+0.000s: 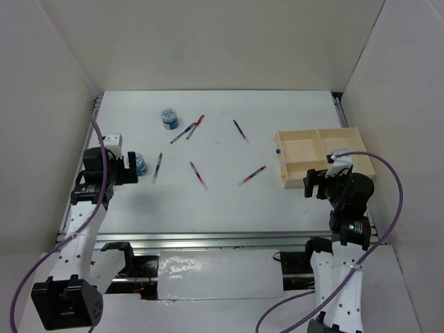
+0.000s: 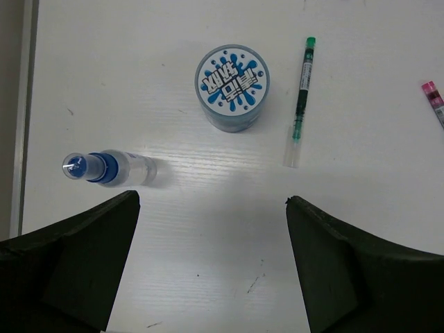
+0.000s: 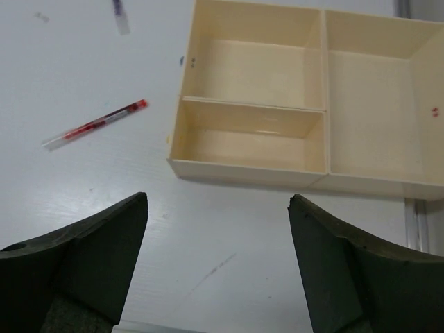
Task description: Sort the stationery into containers
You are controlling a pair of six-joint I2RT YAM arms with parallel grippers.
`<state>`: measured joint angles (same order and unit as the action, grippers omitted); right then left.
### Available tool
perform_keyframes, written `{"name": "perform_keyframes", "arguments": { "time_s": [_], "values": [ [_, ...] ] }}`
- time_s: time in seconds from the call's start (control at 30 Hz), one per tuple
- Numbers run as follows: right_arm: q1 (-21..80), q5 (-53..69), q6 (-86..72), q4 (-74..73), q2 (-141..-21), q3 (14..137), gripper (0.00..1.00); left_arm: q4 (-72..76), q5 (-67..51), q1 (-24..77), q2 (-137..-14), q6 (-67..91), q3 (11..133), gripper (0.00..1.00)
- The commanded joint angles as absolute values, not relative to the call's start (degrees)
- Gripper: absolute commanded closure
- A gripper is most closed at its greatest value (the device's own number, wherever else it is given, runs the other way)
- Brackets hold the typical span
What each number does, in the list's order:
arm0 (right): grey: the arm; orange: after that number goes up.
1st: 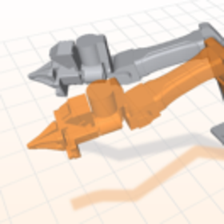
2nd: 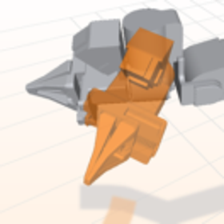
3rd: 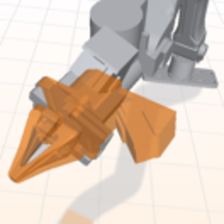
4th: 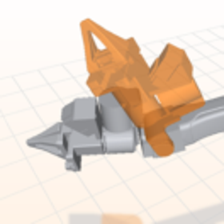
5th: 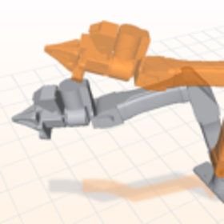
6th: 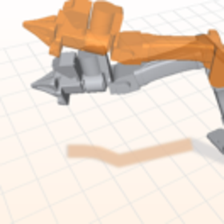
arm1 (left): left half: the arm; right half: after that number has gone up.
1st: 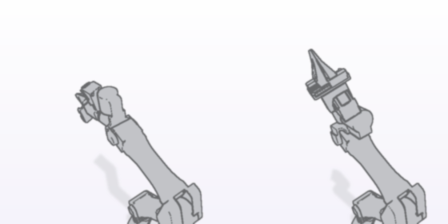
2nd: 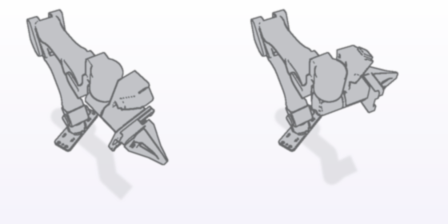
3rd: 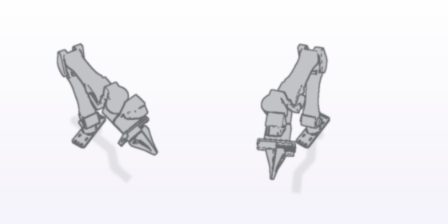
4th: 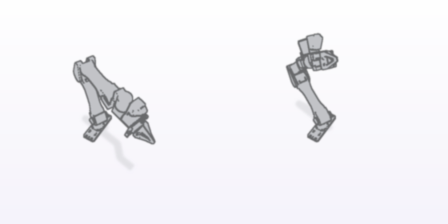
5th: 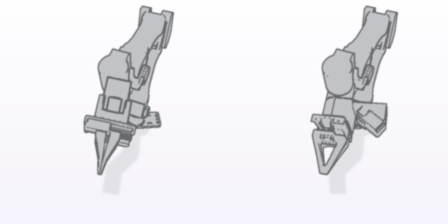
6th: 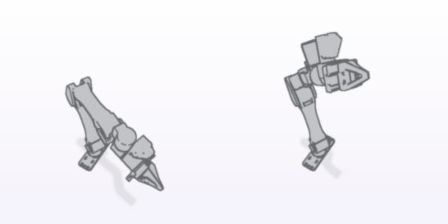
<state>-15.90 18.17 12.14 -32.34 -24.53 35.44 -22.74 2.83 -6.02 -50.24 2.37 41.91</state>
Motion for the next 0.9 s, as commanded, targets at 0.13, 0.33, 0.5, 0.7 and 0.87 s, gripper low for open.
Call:
{"name": "perform_keyframes", "arguments": {
  "time_s": [0.13, 0.33, 0.5, 0.7, 0.87],
  "values": [
    [-9.25, 30.06, 22.14, -38.48, -39.85, 48.57, 0.16, -23.73, -6.74, -6.5, -48.7, -2.71, 43.95, 0.01],
    [12.09, 14.96, 25.23, -38.24, -55.35, 55.97, 0.19, -23.2, -6.86, -6.85, -46.76, -2.81, 43.42, 0.01],
    [24.5, 6.78, 24.95, -37.0, -68.52, 60.2, 0.21, -23.2, -5.27, -7.29, -47.55, -2.2, 43.59, 0.01],
    [33.31, 6.93, 42.25, -36.57, -78.21, 62.4, 0.3, -23.47, -6.5, -7.64, -48.51, -2.99, 43.51, 0.01],
    [30.24, 11.16, 58.69, -36.3, -85.51, 64.94, 0.31, -23.82, -7.64, -7.73, -49.83, -3.6, 43.59, 0.01]
  ]
}}
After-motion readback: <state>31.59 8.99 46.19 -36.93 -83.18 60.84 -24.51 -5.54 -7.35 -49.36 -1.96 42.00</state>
